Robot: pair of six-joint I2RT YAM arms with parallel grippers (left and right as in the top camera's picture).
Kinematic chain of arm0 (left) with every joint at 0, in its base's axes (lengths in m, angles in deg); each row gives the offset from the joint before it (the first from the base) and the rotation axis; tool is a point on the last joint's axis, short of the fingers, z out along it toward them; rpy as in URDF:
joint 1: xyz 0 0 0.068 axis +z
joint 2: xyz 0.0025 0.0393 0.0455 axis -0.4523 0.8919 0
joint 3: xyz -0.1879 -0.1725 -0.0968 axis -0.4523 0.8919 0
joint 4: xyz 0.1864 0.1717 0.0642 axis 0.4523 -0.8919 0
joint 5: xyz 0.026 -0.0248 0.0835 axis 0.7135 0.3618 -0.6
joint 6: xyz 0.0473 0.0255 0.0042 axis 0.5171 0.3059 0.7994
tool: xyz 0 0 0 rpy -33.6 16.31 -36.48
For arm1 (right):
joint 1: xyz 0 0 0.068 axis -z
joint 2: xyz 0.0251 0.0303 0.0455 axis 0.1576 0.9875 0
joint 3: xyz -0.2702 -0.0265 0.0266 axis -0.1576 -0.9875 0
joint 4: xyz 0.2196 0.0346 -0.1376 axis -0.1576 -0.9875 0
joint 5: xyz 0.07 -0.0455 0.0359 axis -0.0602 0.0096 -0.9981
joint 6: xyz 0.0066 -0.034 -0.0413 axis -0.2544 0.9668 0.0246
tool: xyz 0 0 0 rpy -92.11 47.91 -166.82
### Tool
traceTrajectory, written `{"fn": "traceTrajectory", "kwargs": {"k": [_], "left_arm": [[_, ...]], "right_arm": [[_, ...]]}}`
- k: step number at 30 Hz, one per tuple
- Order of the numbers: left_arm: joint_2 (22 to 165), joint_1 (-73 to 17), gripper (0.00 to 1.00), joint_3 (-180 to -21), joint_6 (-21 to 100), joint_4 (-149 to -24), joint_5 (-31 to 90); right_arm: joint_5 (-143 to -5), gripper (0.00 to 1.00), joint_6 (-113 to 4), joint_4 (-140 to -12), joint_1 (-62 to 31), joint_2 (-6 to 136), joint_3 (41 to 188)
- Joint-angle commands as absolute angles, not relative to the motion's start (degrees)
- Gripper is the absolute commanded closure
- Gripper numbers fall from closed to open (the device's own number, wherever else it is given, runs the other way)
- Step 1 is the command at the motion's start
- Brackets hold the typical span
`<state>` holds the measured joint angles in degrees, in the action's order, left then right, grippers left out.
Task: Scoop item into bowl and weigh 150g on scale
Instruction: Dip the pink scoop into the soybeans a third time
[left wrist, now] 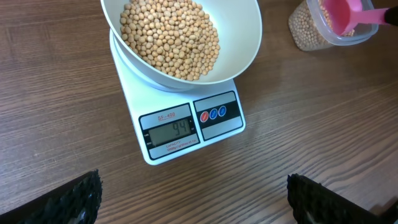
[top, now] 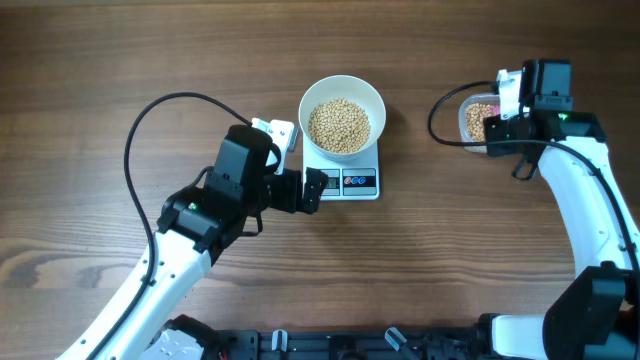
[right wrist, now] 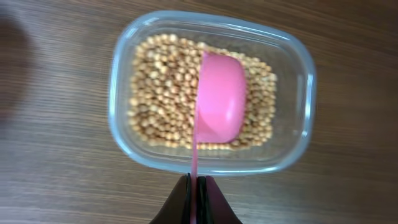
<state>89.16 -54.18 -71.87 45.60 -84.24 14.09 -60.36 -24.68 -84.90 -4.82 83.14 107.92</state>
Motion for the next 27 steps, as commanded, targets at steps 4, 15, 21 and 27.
{"fn": "traceTrajectory", "kwargs": {"k": [4, 15, 21, 27], "left_arm": [[88.68, -54.49, 0.00, -71.85, 46.75, -84.06, 13.52], [88.68, -54.49, 0.00, -71.85, 46.75, -84.06, 13.52], [88.68, -54.49, 0.00, -71.85, 46.75, -84.06, 13.52], [88.68, -54.49, 0.00, -71.85, 46.75, -84.06, 13.52]], "right_arm": [[-71.18, 0.96, -25.53, -86.09, -4.84, 83.92, 108.07], [-84.12, 0.96, -28.64, -86.92, 2.83, 84.01, 108.07], [-93.91, 0.95, -31.68, -87.11, 10.04, 84.01, 108.07], [-99.82, 0.96, -31.81, -87.11, 15.94, 84.01, 108.05]]}}
